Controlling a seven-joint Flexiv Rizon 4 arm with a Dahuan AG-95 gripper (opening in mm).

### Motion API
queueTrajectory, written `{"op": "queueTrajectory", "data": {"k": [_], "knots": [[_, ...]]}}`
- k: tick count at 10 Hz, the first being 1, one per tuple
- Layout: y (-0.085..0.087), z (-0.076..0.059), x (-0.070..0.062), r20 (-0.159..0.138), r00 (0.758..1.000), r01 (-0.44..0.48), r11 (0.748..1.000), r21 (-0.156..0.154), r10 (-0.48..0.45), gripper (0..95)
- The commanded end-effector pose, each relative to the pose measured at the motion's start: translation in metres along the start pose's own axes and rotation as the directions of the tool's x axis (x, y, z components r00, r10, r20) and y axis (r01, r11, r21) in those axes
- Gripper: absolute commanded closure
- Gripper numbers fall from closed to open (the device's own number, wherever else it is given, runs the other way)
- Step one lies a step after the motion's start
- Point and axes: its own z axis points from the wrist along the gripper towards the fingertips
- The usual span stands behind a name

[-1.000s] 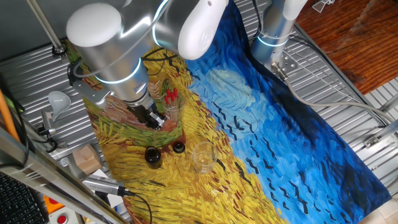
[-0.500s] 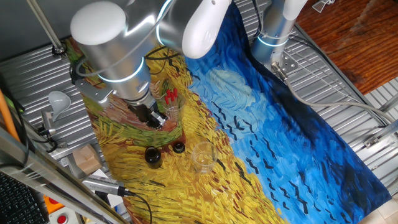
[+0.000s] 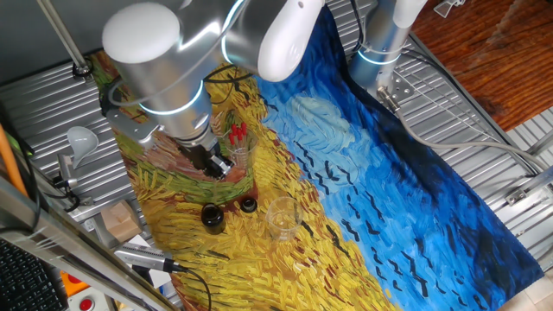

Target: Transfer liquid using a dropper

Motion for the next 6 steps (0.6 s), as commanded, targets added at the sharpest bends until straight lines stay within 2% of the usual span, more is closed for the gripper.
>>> {"op": "queueTrajectory", "data": {"k": [1, 4, 6], "knots": [[0.004, -0.008, 0.002, -0.004, 1.0, 0.002, 1.0, -0.003, -0.002, 95.0], [0.007, -0.021, 0.008, -0.008, 1.0, 0.004, 1.0, -0.002, -0.004, 95.0], [0.007, -0.016, 0.02, 0.001, 1.0, 0.0, 1.0, -0.001, 0.0, 95.0]]}}
